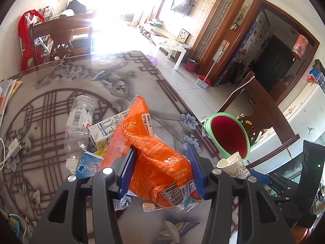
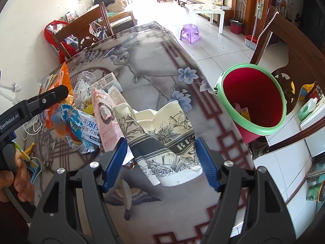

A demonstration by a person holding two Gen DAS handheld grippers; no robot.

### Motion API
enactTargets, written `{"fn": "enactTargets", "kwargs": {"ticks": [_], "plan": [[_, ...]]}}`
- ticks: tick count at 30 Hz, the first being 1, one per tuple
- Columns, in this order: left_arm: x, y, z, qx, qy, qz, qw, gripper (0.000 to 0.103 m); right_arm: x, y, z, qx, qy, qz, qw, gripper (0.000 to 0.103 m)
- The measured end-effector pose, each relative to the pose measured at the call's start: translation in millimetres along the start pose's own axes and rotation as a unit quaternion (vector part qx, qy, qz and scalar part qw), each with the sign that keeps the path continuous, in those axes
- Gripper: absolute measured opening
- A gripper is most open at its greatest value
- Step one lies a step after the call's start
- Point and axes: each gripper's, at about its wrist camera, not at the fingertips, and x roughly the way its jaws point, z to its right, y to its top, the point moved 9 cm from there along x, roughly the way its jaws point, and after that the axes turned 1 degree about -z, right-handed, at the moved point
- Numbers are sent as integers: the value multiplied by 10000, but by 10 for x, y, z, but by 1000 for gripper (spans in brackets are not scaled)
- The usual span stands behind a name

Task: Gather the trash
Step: 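Carry the cup and orange bag to the red bin and open both tools inside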

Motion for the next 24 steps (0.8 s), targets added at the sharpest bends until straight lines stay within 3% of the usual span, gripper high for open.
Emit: {"fn": "enactTargets", "kwargs": {"ticks": [13, 24], "plan": [[201, 121, 223, -15, 42, -24, 10000, 48, -6, 199, 328, 41, -24, 45, 10000, 67], [495, 146, 638, 38, 47, -149, 9999, 48, 44, 359, 1002, 223, -170, 71, 9996, 67]]}}
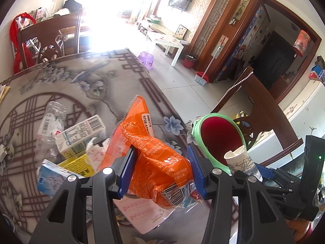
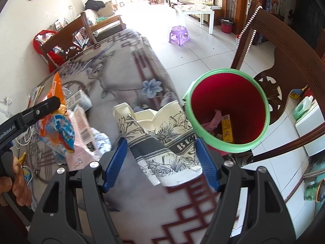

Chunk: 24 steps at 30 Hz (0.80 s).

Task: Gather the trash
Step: 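Carry the cup and orange bag to the red bin and open both tools inside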

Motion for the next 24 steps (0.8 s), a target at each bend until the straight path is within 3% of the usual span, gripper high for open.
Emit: {"fn": "enactTargets", "kwargs": {"ticks": [16, 18, 24], "plan": [[358, 157, 568, 30, 269, -61, 9996, 48, 241, 664, 1190, 124, -612, 280, 9977, 68], [416, 190, 668, 78, 225, -69, 9997, 48, 301, 689, 1319, 203, -661, 231, 9973, 79], [695, 261, 1077, 417, -71, -255, 9988, 48, 275, 681, 1638, 489, -644, 291, 9963, 80]]}}
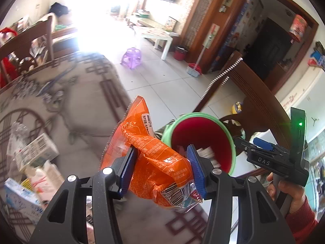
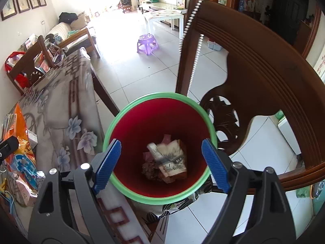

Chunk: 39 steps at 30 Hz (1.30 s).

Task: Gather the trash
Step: 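Carry the cup and orange bag to the red bin and open both tools inside, then move both tools back over the table toward the cartons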

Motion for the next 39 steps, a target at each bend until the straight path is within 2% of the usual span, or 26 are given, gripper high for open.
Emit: {"fn": "enactTargets", "kwargs": {"ticks": [6, 14, 15, 16, 17, 20, 24, 29, 35, 39], "plan": [[436, 43, 469, 398, -363, -299, 9981, 48, -135, -52, 301, 350, -104, 89, 9993, 80], [873, 18, 1012, 877, -623, -593, 9924, 50, -340, -100, 589, 492, -309, 183, 9981, 80], [901, 29, 1057, 915, -621, -598, 9921, 54, -352, -112, 611, 505, -325, 184, 9980, 80], [918, 45, 1079, 932, -563, -584, 9923, 72, -364, -124, 629, 521, -338, 185, 9979, 80], [926, 70, 1100, 940, -502, -537, 9928, 79, -374, -138, 641, 533, -345, 180, 9978, 80], [867, 137, 1166, 940, -603, -384, 9930, 80, -402, -177, 668, 550, -365, 174, 9977, 80], [722, 181, 1138, 1014, -573, -245, 9929, 80, -418, -190, 620, 512, -352, 163, 9979, 80], [430, 189, 947, 833, -512, -41, 9952, 80, -426, -160, 428, 336, -271, 204, 9989, 80], [87, 46, 567, 660, -191, 192, 9975, 80, -519, -167, 5, 74, -95, 296, 9995, 80], [-143, -79, 191, 335, 5, 286, 9990, 80, -538, -251, -347, -192, 18, 222, 9996, 80]]}}
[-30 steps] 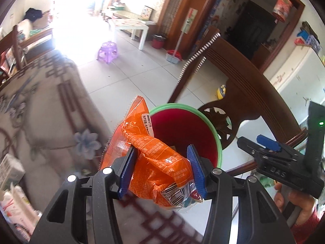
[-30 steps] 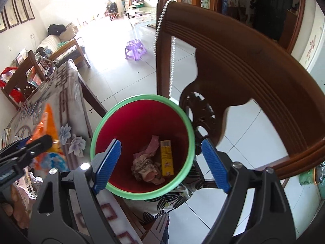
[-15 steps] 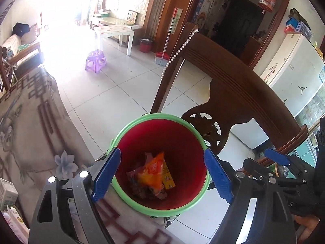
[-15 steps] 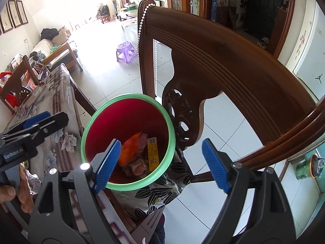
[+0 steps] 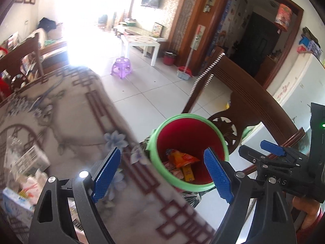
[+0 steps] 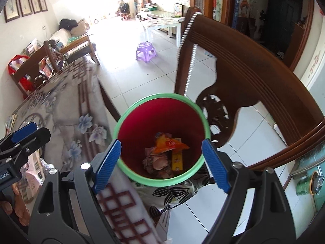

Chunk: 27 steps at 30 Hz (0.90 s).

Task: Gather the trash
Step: 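Move both tools back over the table toward the cartons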

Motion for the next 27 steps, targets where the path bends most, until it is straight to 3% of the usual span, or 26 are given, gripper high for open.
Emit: {"fn": "enactTargets", "kwargs": {"ticks": [12, 21, 27], "plan": [[-566, -392, -1217, -1015, 510, 117, 9935, 80, 7, -331, -1359, -856, 502, -307, 9946, 80], [-872, -899, -2107, -1795, 854, 4, 9800, 80, 237, -570, -2527, -1485, 1320, -753, 9772, 80], [-969, -1142, -2612, -2203, 1059, -125, 9696, 80, 472, -926, -3012, -1744, 1454, -1270, 9656, 82]]}}
